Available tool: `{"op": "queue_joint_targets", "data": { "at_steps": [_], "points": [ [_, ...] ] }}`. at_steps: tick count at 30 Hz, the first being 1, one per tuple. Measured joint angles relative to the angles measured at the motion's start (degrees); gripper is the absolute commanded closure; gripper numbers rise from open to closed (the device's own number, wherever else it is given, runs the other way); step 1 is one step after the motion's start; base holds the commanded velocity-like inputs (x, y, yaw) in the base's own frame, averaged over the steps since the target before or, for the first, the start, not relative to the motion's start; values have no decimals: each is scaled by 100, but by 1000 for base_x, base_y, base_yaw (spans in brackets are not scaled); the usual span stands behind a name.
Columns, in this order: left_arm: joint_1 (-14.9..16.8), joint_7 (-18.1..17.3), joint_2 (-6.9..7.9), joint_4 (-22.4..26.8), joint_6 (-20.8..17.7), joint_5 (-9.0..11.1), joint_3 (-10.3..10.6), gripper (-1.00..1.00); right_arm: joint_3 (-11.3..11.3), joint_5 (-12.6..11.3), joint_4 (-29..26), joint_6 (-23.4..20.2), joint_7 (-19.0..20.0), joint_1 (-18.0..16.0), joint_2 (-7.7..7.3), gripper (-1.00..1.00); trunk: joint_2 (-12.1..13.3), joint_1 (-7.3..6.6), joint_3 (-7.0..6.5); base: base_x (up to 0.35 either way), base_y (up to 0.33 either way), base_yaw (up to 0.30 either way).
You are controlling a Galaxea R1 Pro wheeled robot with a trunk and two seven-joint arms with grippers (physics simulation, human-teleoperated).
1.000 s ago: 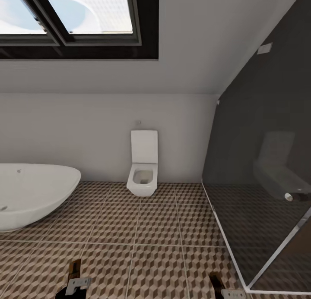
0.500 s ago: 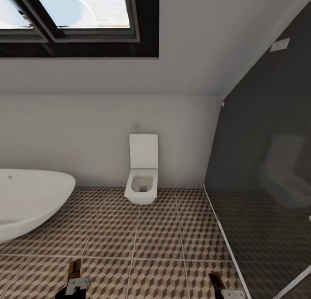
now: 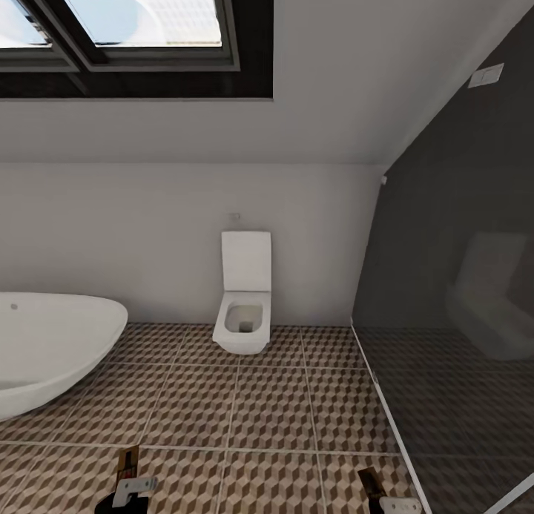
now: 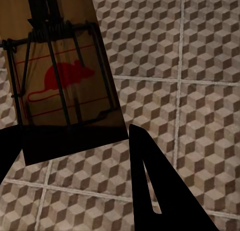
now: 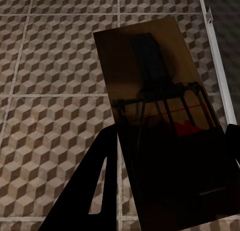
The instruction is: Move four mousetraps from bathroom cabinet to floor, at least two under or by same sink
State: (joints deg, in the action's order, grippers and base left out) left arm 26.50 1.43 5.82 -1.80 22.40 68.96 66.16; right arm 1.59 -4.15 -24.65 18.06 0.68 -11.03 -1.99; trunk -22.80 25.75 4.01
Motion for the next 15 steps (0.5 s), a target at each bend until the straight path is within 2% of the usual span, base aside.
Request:
{"op": "queue_joint_targets", "data": {
  "at_steps": [15],
  "points": [
    [0,2,0,0,0,0,0,100,0,3,0,0,-1,0,0,100,0,0,0,0,0,0]
  ]
}}
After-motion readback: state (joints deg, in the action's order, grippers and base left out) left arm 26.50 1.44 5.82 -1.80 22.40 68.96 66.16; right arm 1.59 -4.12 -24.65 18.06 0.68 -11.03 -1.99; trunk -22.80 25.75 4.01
